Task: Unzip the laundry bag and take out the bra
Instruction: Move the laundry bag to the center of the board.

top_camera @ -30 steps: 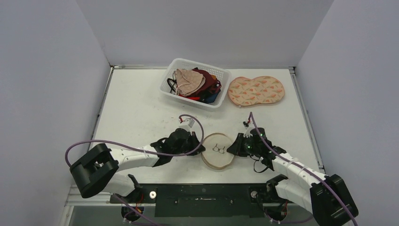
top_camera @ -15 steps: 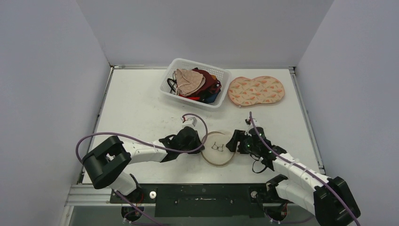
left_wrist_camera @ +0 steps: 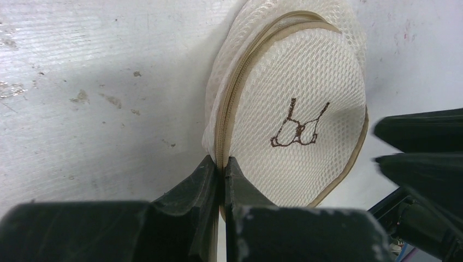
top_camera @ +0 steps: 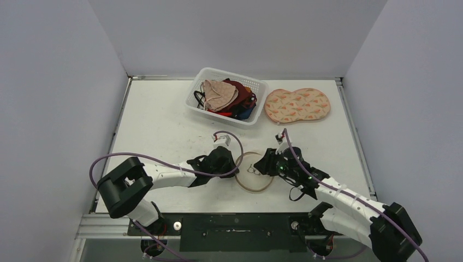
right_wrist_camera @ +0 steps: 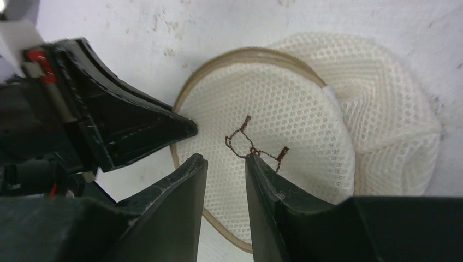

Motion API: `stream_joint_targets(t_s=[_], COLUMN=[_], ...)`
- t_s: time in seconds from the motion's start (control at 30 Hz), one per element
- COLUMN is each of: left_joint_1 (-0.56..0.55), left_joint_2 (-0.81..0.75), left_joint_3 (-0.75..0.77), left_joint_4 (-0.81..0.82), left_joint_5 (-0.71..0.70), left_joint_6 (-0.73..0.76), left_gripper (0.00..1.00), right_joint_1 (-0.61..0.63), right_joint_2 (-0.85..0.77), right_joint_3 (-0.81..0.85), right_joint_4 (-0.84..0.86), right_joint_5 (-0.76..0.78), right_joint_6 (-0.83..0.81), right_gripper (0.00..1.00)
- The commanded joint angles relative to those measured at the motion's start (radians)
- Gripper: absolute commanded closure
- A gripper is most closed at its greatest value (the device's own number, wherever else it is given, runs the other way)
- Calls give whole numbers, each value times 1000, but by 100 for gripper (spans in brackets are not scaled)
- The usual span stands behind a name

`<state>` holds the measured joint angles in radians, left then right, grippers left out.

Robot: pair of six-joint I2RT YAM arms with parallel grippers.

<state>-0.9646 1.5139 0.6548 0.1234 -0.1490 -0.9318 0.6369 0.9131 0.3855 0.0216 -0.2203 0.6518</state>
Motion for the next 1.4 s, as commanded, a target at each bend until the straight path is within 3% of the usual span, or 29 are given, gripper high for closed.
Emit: stream_joint_targets(t_s=[0.0,0.2,0.43,0.53,0.63,0.77,1.0,1.23,1.37], left_joint_1=[-15,-23,-24,-27,-31,-40,-58,-77,-85], left_joint_2=[25,63,67,43,-8,-114,-366,-554,-635], left_joint_3=[45,49,35,25,12,8,-56,-137,-144], left_joint_4=[17,39,42,38,14,-67,-192,-212,-295], left_joint_5=[-3,7,1,3,-2,-17,-114,-158,-195], left_joint_6=[1,-1,-2,-4,-8,-7,-9,-26,-39], left_gripper=[100,100,100,87,58,38,27,25,18], right_joint_1=[11,7,4,-4,-7,-32,-147,-208,-215], right_joint_2=[99,223,253,270,264,271,334,574,667], right_joint_3=[-65,-134,-193,-208,-198,-175,-133,42,105], right_joint_4=[215,320,312,310,291,244,293,360,386], right_joint_5=[-44,27,121,147,183,260,358,376,379], right_joint_6=[51,83,92,94,112,142,171,133,134], right_gripper=[67,69,68,68,67,67,67,67,67])
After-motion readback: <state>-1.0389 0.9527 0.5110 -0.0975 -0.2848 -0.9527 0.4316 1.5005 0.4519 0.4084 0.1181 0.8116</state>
